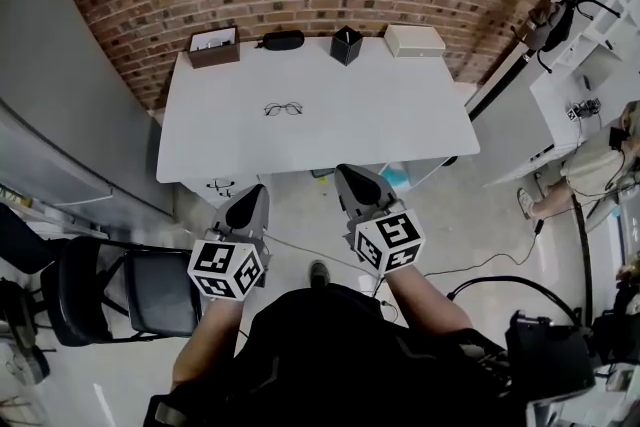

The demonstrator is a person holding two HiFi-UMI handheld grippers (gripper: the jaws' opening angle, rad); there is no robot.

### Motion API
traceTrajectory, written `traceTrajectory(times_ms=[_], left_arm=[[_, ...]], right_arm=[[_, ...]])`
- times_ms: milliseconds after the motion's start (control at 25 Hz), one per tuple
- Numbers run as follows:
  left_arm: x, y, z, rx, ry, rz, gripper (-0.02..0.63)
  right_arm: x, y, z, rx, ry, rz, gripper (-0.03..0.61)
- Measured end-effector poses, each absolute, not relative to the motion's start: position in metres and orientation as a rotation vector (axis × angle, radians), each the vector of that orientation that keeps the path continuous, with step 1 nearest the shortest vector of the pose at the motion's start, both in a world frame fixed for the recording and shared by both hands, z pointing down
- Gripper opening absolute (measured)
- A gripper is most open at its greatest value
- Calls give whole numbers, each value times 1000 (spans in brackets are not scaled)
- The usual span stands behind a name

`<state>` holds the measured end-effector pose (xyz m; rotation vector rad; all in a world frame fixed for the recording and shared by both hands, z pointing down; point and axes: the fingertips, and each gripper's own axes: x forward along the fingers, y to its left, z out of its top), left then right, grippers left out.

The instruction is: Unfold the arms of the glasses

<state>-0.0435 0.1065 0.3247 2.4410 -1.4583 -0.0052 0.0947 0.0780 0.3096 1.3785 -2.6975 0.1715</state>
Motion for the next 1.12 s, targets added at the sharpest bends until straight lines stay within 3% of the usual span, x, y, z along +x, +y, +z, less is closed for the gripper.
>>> traceTrajectory(times_ms=[520, 1120], left_arm=[[-13, 45, 338, 2365, -1506, 122, 9], [-35, -26, 361, 2358, -1451, 109, 9]], right_arm=[[139, 12, 316, 1315, -2732, 233, 9], [116, -55, 337, 1307, -2686, 239, 9]])
